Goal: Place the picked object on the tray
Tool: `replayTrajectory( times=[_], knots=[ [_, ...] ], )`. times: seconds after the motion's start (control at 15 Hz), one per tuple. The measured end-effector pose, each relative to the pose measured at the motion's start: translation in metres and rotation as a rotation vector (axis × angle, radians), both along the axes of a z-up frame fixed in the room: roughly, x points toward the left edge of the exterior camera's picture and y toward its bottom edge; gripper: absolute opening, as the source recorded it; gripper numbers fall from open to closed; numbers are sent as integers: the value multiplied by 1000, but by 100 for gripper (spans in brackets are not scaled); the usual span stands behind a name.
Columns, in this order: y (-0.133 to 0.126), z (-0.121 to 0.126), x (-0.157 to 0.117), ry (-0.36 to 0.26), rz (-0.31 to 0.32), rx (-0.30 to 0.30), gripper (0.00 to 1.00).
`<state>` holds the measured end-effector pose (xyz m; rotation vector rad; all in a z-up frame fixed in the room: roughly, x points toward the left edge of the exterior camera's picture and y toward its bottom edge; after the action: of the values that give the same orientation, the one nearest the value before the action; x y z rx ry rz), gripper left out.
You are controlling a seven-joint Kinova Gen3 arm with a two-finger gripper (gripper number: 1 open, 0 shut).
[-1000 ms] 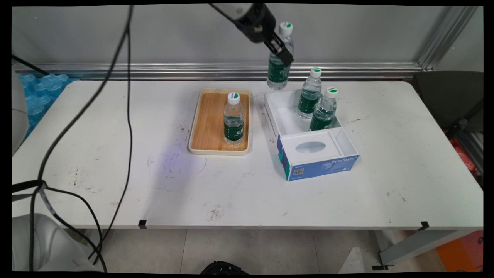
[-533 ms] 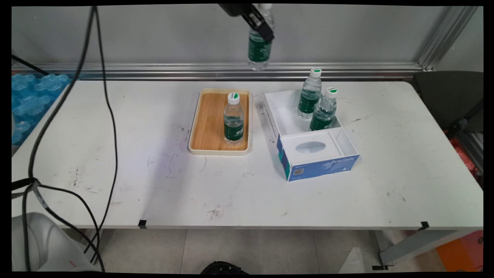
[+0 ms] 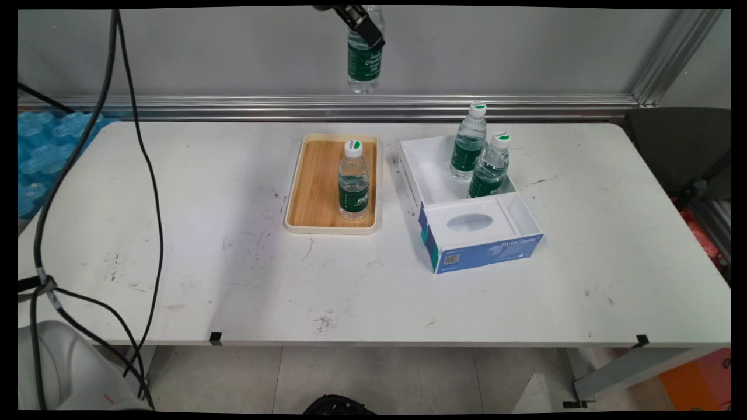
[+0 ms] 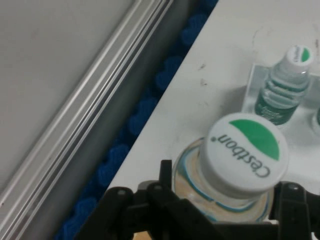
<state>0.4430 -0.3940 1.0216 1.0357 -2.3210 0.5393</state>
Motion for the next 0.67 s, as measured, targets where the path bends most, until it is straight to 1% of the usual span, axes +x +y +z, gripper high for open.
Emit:
replayTrajectory(
  times=[0.13, 0.33, 0.47, 0.67],
  knots=[
    [-7, -11, 7, 9, -5, 2, 0],
    [-21, -36, 15, 34, -12, 17, 0],
    [-28, -57, 22, 44, -35, 28, 0],
    [-33, -79, 29, 50, -60, 38, 0]
  ],
)
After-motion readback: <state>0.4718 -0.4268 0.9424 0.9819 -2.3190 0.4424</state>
